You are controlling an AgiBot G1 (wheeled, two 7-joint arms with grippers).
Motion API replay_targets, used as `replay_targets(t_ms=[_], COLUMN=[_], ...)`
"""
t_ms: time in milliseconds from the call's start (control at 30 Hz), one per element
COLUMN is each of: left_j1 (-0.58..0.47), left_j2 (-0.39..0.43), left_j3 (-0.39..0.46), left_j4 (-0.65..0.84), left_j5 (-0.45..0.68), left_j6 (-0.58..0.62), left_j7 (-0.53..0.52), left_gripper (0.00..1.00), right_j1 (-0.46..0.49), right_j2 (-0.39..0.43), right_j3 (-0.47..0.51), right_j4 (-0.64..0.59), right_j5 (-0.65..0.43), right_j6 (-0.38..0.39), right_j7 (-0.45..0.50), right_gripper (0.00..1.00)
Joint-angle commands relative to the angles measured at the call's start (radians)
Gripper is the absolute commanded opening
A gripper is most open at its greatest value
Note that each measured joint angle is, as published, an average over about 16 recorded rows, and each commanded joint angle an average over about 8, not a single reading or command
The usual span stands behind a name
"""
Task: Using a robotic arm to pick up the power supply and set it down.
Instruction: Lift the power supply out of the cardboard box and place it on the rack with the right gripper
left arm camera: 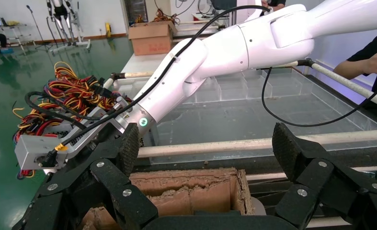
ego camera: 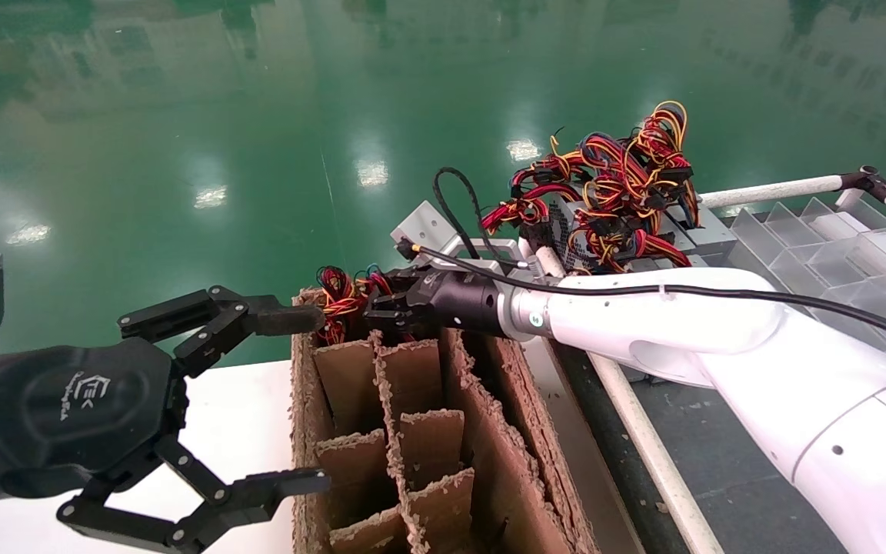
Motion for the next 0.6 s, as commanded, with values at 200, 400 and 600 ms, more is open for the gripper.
replay_targets(t_ms=[200, 400, 600], left_j1=[0.000, 0.000, 0.000], left_j2=[0.000, 0.000, 0.000], left_j3=[0.000, 0.000, 0.000], left_j4=[0.000, 0.000, 0.000], left_j5=[0.000, 0.000, 0.000], left_j6=[0.000, 0.000, 0.000], left_j7=[0.000, 0.000, 0.000], left_gripper=[1.00, 1.00, 1.00], right_j1=[0.008, 0.017, 0.031], right_j2=[0.005, 0.012, 0.028], right_j3=[0.008, 0.031, 0.063], right_j4=[-0.018, -0.033, -0.037], right_j5=[0.055, 0.102, 0.145], right_j6=[-0.014, -0.024, -0.035], right_j7=[-0.031, -0.064, -0.097], right_gripper=[0.00, 0.00, 0.00])
